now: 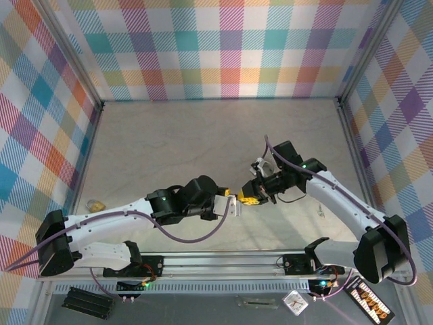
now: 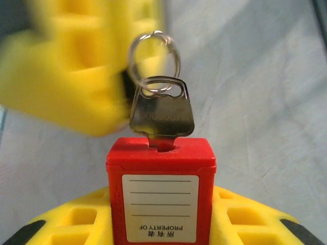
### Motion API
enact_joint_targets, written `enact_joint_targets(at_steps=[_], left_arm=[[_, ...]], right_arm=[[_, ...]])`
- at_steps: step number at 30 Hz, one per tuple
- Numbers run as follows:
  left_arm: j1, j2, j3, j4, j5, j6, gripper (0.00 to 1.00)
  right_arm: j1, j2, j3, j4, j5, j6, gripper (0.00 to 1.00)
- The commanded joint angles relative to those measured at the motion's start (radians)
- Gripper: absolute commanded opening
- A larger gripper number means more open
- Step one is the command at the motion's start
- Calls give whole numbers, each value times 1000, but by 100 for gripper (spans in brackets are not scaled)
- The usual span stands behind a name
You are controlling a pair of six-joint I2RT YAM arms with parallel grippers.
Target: Unlock with the key
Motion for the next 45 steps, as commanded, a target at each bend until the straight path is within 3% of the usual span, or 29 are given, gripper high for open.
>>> enact_joint_targets(at_steps=[1,6,9,12,17,22,27,30,45], left_arm=[[19,12,34,-48,114,-3,0],[57,-4,31,-94,144,-15,0],[87,-11,60,-156,188,-15,0],[132,-11,118,-253,253,-14,0],[201,-28,177,-359,329,9,0],[227,-41,230,-444,370,20,0],[228,-37,243,-484,402,25,0],[227,-30,251,-501,418,22,0],[227,9,276,-536,447,20,0]], right_arm=[[-26,-42,57,-98,173,-116,39],[-31,-126,71,-140,331,-264,69],[-32,-203,35,-101,355,-359,72],[-12,-315,-63,46,323,-420,75],[155,-525,-235,282,478,-653,85],[237,-525,-285,332,502,-898,80],[334,-539,-390,490,499,-1167,77],[377,-509,-380,526,486,-1259,75],[478,-502,-348,577,593,-1423,60]])
